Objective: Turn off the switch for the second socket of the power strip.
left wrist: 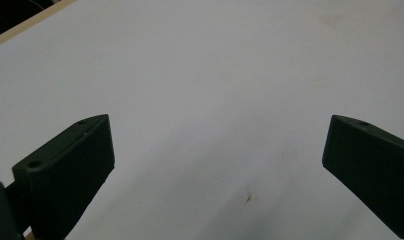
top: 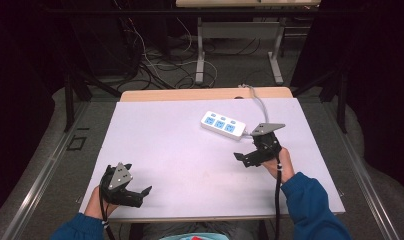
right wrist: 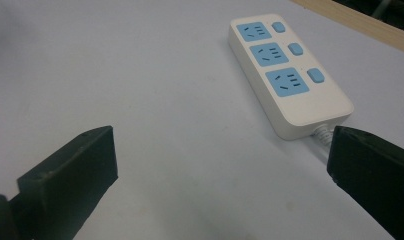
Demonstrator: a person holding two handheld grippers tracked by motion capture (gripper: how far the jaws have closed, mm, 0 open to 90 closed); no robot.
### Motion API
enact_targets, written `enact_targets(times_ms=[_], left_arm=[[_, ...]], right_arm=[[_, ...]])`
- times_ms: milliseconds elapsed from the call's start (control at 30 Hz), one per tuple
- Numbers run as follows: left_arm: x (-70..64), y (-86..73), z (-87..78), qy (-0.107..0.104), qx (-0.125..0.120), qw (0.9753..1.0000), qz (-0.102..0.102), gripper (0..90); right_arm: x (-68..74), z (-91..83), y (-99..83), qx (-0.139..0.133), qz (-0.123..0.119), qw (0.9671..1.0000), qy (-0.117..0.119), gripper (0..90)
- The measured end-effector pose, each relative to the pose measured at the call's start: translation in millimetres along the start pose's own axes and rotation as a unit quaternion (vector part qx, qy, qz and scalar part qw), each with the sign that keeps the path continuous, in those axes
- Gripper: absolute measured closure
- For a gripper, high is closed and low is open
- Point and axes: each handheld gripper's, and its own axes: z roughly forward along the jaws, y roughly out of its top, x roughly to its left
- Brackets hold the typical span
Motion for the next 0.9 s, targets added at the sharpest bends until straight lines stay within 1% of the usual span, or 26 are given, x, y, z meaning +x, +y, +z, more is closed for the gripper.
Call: enact_targets(times_ms=[100, 167, 200, 233, 400, 467, 500, 567, 633, 733, 767, 800, 900], left_arm=[[-0.5, -0.1, -0.1, -0.002, 0.002, 1.0, -0.001, 0.1], [-0.4, -0.1, -0.1, -0.002, 0.002, 1.0, -0.001, 0.1], [-0.2, 0.0, -0.1, 0.0, 0.001, 1.0, 0.001, 0.1], [-0.9, -0.2, 0.2, -0.004, 0.002, 1.0, -0.004, 0.1], [-1.1, -0.2, 0.3, -0.004, 0.003, 1.0, -0.004, 0.1], [-1.0, -0.1, 0.3, -0.004, 0.003, 1.0, -0.002, 0.1], [-0.7, 0.0, 0.2, -0.003, 0.003, 1.0, -0.001, 0.1], [-1.4, -0.2, 0.6, -0.004, 0.003, 1.0, -0.005, 0.1], [-1.4, -0.2, 0.6, -0.004, 0.004, 1.0, -0.004, 0.1], [-1.3, -0.2, 0.7, -0.004, 0.004, 1.0, -0.003, 0.1], [-1.3, -0.2, 0.8, -0.004, 0.004, 1.0, -0.003, 0.1], [-1.3, -0.2, 0.8, -0.004, 0.005, 1.0, -0.003, 0.1], [-1.4, -0.1, 0.8, -0.004, 0.005, 1.0, -0.003, 0.1]], right_arm=[[2.4, -4.4, -5.0, -0.003, -0.003, 1.0, -0.004, 0.0], [3.8, -7.9, -8.3, 0.001, -0.004, 1.0, -0.003, 0.0], [4.8, -8.8, -10.4, -0.006, -0.003, 1.0, -0.005, 0.0], [5.2, -11.3, -11.7, 0.002, -0.005, 1.0, -0.005, 0.0], [8.2, -19.5, -20.8, -0.003, -0.005, 0.9999, -0.013, 0.0], [10.4, -23.4, -25.1, 0.004, -0.007, 0.9999, -0.014, 0.0], [11.1, -24.3, -26.7, 0.003, -0.008, 0.9998, -0.016, 0.0], [13.3, -26.7, -30.9, 0.003, -0.007, 0.9998, -0.017, 0.0], [14.9, -29.3, -34.6, 0.007, -0.01, 0.9998, -0.018, 0.0], [17.6, -33.1, -39.6, 0.009, -0.009, 0.9997, -0.02, 0.0], [18.3, -34.0, -41.3, 0.007, -0.008, 0.9997, -0.02, 0.0], [18.4, -35.6, -42.1, 0.011, -0.012, 0.9997, -0.018, 0.0], [20.3, -38.4, -46.1, 0.009, -0.009, 0.9997, -0.019, 0.0]])
